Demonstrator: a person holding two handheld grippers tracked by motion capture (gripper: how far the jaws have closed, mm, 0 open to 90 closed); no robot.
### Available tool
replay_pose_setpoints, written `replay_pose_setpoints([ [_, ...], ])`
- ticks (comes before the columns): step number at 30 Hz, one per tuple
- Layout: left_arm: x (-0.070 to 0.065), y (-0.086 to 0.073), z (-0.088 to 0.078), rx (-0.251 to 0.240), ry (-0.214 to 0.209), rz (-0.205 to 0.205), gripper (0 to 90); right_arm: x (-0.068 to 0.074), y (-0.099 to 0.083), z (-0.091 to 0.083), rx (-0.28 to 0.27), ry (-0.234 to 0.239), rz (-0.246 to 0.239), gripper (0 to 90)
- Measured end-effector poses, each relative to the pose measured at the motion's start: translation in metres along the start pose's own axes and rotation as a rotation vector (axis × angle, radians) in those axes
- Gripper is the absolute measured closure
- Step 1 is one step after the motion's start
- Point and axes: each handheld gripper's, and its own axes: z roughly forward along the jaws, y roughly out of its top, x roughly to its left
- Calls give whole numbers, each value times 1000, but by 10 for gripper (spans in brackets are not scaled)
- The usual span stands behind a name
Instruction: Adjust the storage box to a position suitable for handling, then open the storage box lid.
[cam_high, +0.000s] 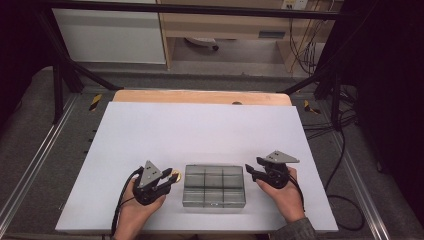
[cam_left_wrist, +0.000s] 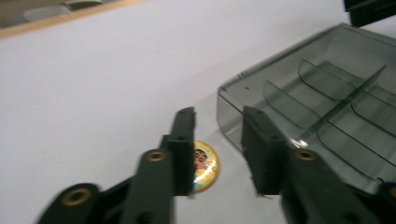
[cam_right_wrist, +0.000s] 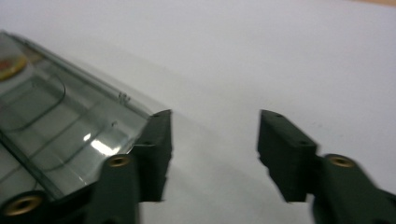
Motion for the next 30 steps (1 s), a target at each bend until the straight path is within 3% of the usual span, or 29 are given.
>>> replay_pose_setpoints([
  [1, 1, 0, -4, -5, 16, -11, 505, 2, 2, -7, -31, -8, 7, 289],
  [2, 3, 0, -7, -15, 16, -12, 505, 2, 2, -7, -31, -8, 7, 289],
  [5, 6, -2, -11, -18, 15, -25, 345, 9, 5, -15, -53, 30, 40, 141],
  [9, 7, -2, -12, -28, -13, -82, 140, 21, 11, -22, -84, 58, 27, 57],
  [11, 7, -2, -12, -31, -31, -94, 86, 29, 11, -25, -100, 76, 8, 35],
  [17, 2, -3, -16, -24, -65, -102, 68, 44, 12, -31, -127, 128, -17, 37],
  [19, 0, -4, -19, -18, -88, -100, 68, 51, 13, -35, -132, 143, -46, 41],
  [23, -5, -6, -24, -8, -116, -88, 67, 61, 11, -42, -158, 170, -38, 43],
  [27, -15, -8, -27, 6, -129, -72, 67, 81, 11, -46, -170, 205, -71, 53],
  [30, -19, -8, -27, 10, -162, -88, 99, 94, 9, -46, -155, 231, -114, 143],
])
